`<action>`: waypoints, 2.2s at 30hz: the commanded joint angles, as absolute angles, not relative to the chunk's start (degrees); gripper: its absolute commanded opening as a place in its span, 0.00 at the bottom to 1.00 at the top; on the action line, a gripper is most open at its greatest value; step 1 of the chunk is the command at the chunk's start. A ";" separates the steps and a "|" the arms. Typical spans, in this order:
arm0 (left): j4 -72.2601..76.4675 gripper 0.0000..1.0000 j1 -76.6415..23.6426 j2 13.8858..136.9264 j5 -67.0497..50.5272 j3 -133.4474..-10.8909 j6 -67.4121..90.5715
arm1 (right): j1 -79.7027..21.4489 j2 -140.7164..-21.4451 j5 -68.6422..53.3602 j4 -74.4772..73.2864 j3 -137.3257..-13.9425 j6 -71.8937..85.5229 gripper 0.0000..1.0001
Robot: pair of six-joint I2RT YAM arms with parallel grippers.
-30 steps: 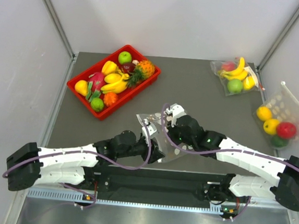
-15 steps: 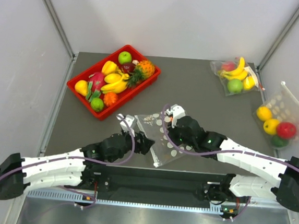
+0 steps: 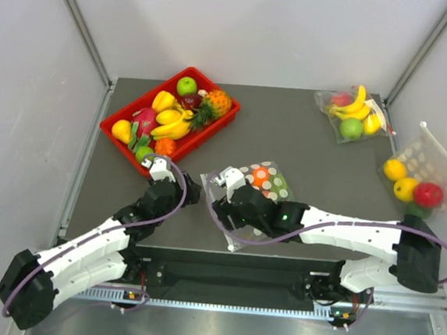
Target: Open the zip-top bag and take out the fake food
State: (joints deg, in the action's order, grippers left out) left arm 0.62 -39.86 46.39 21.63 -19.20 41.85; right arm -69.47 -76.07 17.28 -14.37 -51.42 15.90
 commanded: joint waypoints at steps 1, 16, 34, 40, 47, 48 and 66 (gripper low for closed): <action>0.70 0.83 -36.66 46.67 17.50 -21.27 41.22 | -72.77 -81.10 22.93 -11.77 -57.73 16.17 0.74; 0.18 0.83 -34.28 41.58 14.50 -18.72 41.05 | -76.38 -97.11 39.37 -23.99 -69.26 20.38 0.72; 8.77 0.76 -34.01 36.39 2.40 -12.13 37.53 | -76.55 -98.71 48.60 -31.55 -70.75 25.57 0.00; 21.42 0.72 -34.19 41.91 -9.66 -9.67 38.32 | -76.03 -95.63 47.46 -30.32 -69.79 25.58 0.00; 29.08 0.72 -34.28 48.24 -12.48 -8.96 40.78 | -76.03 -92.90 46.05 -28.65 -68.91 26.37 0.00; 29.79 0.72 -34.28 48.77 -12.74 -9.05 40.87 | -76.03 -92.47 45.97 -28.57 -68.73 26.45 0.00; 42.90 0.03 -41.48 69.00 -10.64 -13.62 44.91 | -73.22 -84.47 50.45 -31.72 -62.85 29.44 0.00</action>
